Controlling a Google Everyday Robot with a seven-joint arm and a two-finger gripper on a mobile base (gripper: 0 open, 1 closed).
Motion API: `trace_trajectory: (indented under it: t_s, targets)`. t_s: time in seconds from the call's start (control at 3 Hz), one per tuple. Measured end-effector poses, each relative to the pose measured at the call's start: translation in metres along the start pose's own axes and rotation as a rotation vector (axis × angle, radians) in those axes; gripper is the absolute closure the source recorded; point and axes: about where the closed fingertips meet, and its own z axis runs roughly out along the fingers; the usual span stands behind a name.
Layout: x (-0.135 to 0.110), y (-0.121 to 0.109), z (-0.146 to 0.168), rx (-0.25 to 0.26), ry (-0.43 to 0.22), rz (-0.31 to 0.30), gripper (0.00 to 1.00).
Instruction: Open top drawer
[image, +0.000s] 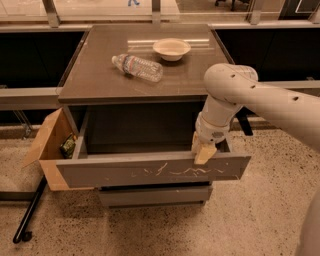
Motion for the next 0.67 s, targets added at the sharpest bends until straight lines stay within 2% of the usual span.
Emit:
trace_trajectory:
  t_s: [0.67]
  targets:
    - [0.0000,0.0000,0.0001,0.000,0.000,0.000,0.00]
